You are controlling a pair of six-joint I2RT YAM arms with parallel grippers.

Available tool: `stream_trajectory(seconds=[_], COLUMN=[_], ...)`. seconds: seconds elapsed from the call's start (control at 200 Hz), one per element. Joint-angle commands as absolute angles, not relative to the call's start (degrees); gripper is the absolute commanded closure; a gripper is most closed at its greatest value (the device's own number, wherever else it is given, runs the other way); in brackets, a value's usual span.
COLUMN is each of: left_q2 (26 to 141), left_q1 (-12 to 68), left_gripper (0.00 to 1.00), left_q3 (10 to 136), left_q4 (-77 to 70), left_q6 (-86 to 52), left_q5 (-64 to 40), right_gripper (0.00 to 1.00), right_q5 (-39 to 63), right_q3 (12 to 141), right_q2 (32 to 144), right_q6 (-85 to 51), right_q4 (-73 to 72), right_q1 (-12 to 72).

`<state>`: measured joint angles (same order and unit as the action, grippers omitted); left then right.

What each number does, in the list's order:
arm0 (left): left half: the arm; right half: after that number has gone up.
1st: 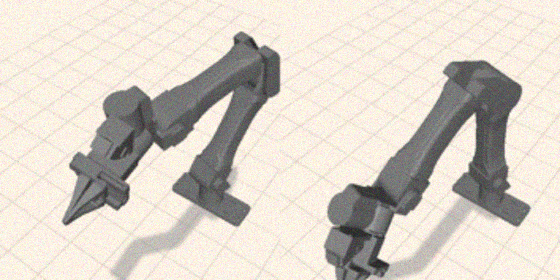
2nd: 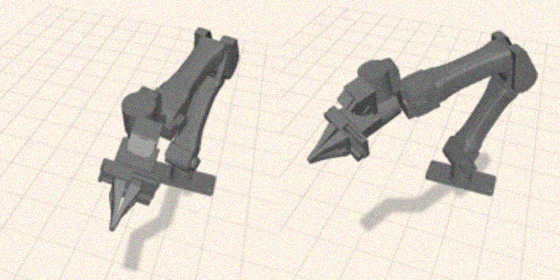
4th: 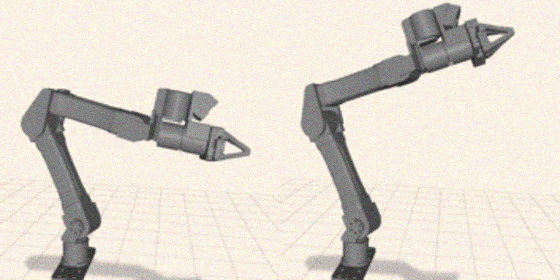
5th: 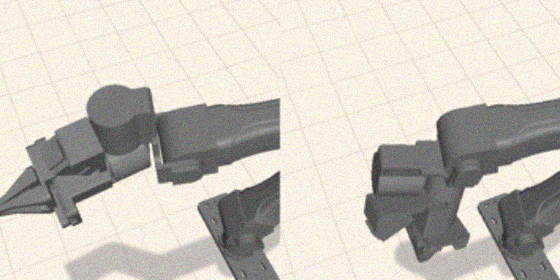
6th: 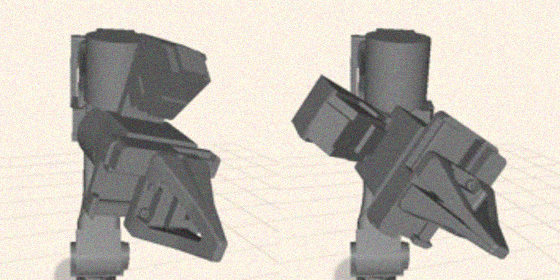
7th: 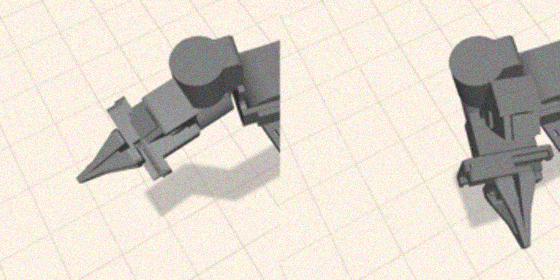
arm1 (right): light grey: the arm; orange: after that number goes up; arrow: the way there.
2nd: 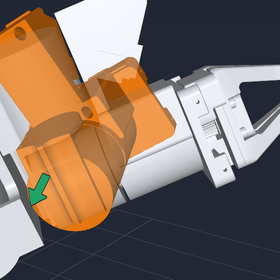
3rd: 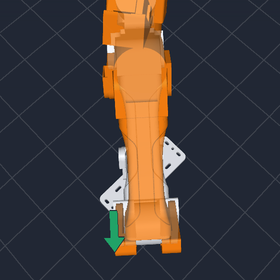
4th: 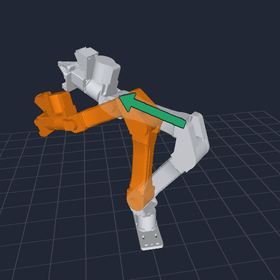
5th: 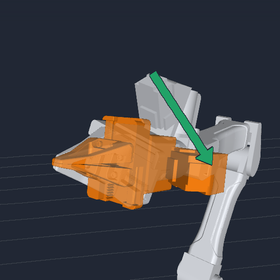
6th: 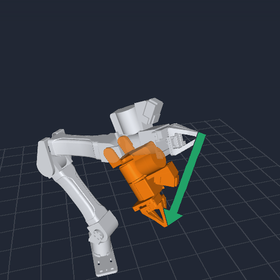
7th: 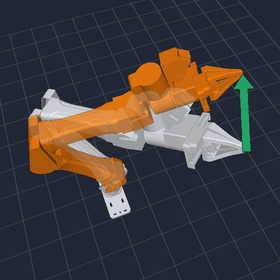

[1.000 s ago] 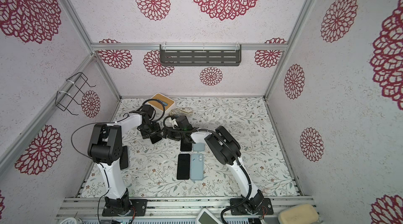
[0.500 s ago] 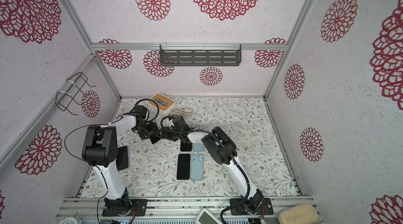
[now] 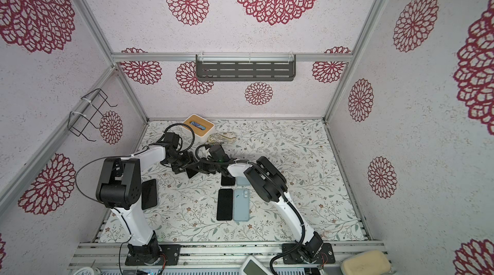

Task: Take the phone out of the phone case
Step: Pass the phone.

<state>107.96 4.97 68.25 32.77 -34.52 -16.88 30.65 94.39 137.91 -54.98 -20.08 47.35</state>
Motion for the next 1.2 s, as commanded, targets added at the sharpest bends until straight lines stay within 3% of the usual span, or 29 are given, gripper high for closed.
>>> stream_trajectory(seconds=[0.0, 0.07, 0.145, 0.315, 0.46, 0.726, 1.196], left_q2=[101.82, 96.78, 89.90, 75.12, 70.11, 73.25, 79.72], left_q1=[6.50, 6.55, 6.58, 6.55, 7.71, 9.83, 11.16], left_gripper=[0.50, 0.18, 0.00, 0.03, 0.03, 0.03, 0.02], left_q3=[65.94, 64.51, 62.99, 57.18, 51.32, 42.26, 40.31], left_q4=[35.63, 34.16, 32.50, 23.36, 11.23, -20.07, -40.51], left_q6=[-34.18, -35.32, -36.37, -39.69, -41.66, -52.90, -61.91], left_q5=[-18.84, -17.95, -17.40, -20.49, -27.52, -39.15, -44.86], right_gripper=[0.98, 1.00, 1.00, 1.00, 1.00, 1.00, 1.00], right_q5=[26.54, 26.65, 27.27, 31.69, 38.38, 45.23, 47.62], right_q3=[91.78, 88.57, 84.23, 74.94, 68.14, 62.20, 57.32], right_q2=[131.71, 127.58, 122.43, 110.12, 102.19, 94.02, 92.55], right_q6=[-53.36, -52.89, -52.47, -51.69, -54.10, -58.64, -69.72], right_q4=[-19.85, -20.96, -22.27, -24.29, -29.43, -39.22, -55.64], right_q1=[46.65, 46.28, 45.32, 40.10, 34.39, 31.86, 32.47])
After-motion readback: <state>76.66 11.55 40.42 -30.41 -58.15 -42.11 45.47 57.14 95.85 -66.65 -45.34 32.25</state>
